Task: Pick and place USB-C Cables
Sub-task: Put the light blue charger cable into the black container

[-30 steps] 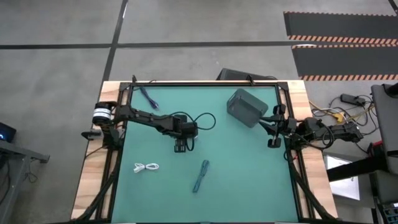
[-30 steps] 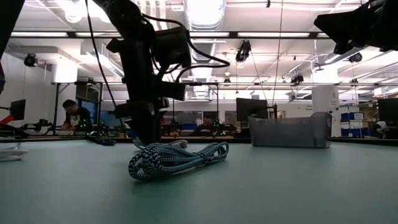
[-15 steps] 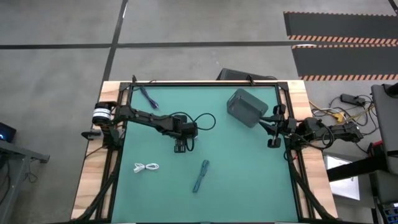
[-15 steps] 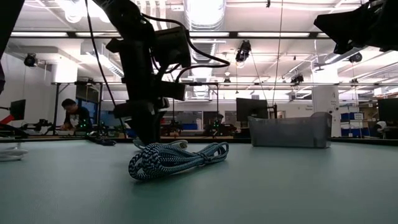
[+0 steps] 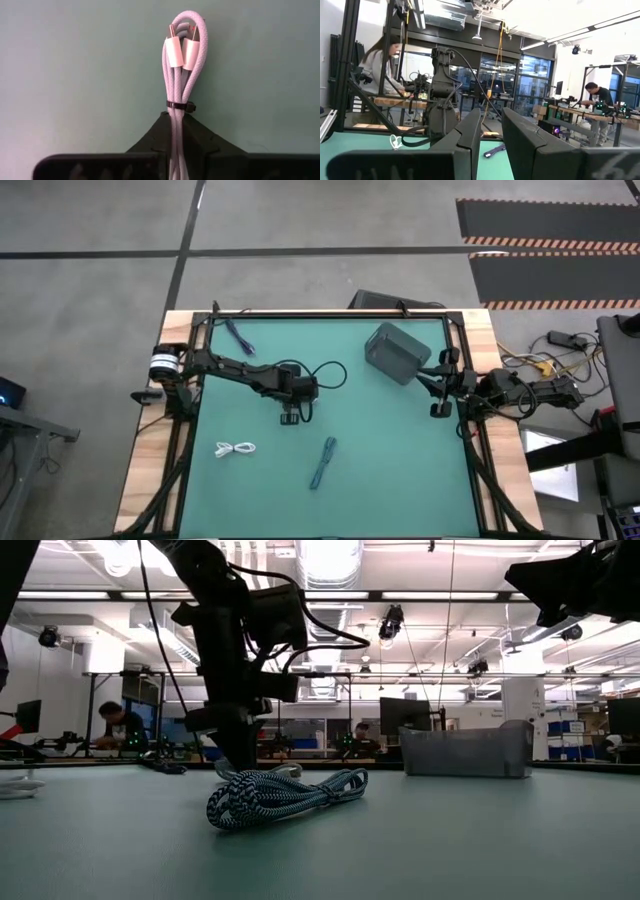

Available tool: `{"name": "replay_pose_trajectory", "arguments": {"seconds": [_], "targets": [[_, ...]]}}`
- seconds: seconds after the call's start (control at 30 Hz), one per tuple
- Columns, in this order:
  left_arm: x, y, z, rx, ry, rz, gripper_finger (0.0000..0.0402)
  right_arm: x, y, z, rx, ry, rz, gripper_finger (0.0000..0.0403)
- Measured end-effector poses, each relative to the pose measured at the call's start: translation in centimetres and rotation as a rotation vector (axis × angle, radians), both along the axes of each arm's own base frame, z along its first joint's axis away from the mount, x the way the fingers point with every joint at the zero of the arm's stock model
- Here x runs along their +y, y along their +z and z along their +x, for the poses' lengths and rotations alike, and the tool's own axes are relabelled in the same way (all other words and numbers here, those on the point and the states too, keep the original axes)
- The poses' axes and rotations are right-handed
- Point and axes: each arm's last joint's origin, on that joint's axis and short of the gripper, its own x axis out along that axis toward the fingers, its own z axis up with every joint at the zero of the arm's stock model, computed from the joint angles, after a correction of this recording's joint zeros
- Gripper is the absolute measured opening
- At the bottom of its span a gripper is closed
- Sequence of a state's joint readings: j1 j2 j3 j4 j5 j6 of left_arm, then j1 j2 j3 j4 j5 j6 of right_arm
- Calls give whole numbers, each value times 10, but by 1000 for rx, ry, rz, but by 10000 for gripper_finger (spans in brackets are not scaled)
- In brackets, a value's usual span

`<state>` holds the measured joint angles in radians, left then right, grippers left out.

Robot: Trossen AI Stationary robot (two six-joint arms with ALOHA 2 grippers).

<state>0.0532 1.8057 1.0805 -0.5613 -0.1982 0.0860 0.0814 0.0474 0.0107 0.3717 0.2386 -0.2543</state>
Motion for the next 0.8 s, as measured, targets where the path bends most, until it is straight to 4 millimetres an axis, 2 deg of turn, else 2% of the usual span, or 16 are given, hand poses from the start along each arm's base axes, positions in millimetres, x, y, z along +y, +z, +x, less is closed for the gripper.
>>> {"name": "replay_pose_trajectory", "arguments": {"seconds": [0.23,0.33,0.47,0.8], "targets": [[0,1,-1,10,5,19,11,0,0,0,-1,0,0,68],[0,8,3,6,3,20,11,0,0,0,-1,1,2,68],[-3,24,12,-19,-12,24,10,0,0,0,-3,6,17,68],[-7,77,42,-181,-132,125,9,0,1,0,-13,8,22,68]]}}
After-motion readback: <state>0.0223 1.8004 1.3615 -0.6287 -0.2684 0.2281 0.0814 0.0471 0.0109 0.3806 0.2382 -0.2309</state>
